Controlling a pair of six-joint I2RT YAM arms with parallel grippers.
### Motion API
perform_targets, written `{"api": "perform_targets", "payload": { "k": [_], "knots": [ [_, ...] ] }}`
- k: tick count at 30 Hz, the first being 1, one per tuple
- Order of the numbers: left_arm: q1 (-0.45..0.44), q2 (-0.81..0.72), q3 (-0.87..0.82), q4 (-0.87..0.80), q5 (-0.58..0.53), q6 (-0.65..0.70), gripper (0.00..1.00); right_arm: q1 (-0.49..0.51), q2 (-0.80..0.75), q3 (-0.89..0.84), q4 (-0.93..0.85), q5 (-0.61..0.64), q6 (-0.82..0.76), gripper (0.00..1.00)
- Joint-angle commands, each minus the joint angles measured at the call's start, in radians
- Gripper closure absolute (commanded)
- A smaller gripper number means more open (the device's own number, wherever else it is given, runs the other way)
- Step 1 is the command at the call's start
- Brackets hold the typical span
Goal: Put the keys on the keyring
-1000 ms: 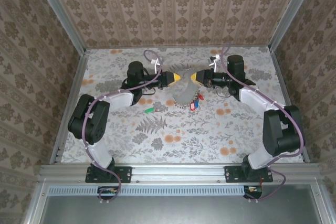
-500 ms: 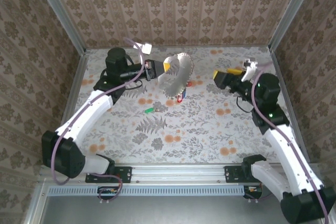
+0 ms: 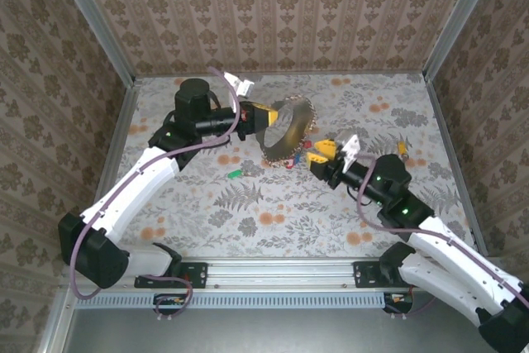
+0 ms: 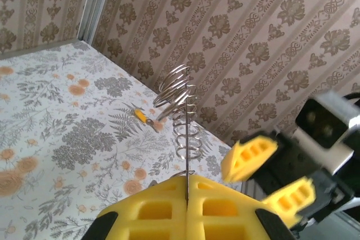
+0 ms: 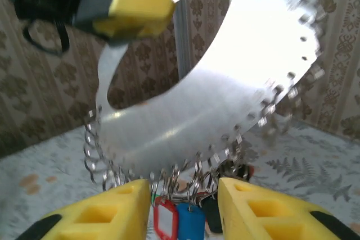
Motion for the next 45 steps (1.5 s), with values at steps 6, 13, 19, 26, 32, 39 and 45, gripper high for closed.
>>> {"api": "perform_targets", "payload": {
  "k": [6,13,19,26,32,39,45],
  "knots": [
    [0.001,-0.072,0.038,0.082,-0.022,0.093,1.0,0.305,0.152,-0.12,0.414,0.427,-0.445,0.71],
    [0.0,-0.076,0.047,0.098,-0.019,0.089,1.0,0.357,0.293,-0.124,0.606,0.536,-0.443,0.74],
    [0.001,-0.091,0.047,0.092,-0.028,0.098,1.0,0.332,0.326,-0.133,0.64,0.535,-0.316,0.74],
    [0.001,-0.121,0.047,0.08,-0.037,0.116,1.0,0.314,0.324,-0.148,0.633,0.497,-0.243,0.74],
    [0.001,-0.131,0.045,0.083,-0.03,0.108,1.0,0.314,0.318,-0.145,0.622,0.466,-0.238,0.8],
    [0.001,-0.134,0.04,0.088,-0.03,0.096,1.0,0.314,0.32,-0.117,0.621,0.394,-0.234,0.86],
    [-0.001,-0.132,0.041,0.087,-0.031,0.092,1.0,0.314,0.32,-0.102,0.626,0.378,-0.239,0.85]
  ]
}}
